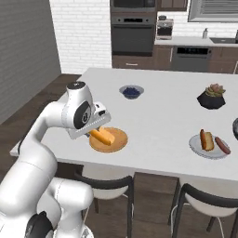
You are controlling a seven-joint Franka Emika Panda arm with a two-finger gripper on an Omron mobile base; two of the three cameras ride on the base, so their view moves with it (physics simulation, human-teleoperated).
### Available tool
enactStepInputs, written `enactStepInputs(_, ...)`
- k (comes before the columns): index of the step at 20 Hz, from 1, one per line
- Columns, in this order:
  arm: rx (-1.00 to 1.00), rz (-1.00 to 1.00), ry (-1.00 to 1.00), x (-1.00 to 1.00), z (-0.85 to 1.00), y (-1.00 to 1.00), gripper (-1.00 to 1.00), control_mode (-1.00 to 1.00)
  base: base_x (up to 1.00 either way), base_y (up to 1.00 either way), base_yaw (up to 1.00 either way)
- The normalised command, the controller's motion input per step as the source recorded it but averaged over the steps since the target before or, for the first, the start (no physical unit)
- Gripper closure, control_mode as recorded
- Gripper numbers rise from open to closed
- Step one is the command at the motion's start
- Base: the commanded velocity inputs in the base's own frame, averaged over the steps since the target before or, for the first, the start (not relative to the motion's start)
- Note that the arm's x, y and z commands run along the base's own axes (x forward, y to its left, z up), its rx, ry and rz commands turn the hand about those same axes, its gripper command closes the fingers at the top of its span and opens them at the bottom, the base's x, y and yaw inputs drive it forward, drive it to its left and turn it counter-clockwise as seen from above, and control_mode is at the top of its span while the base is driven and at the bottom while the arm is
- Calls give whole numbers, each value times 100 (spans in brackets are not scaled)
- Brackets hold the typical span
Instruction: Place one bun and one sausage from the bowl on each plate.
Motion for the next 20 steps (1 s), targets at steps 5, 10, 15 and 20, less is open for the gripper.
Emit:
enactStepInputs(5, 0, 0, 0, 0, 0, 0, 100, 100, 81, 58, -2)
enactStepInputs(10, 0, 0, 0, 2, 0, 0, 100, -100, 23, 11, -1)
enactStepInputs(15, 8, 0, 0, 64, -23, 3, 100, -100, 0, 0, 0)
enactStepInputs(20, 29, -17, 24, 90, -8, 0, 100, -100, 0, 0, 0)
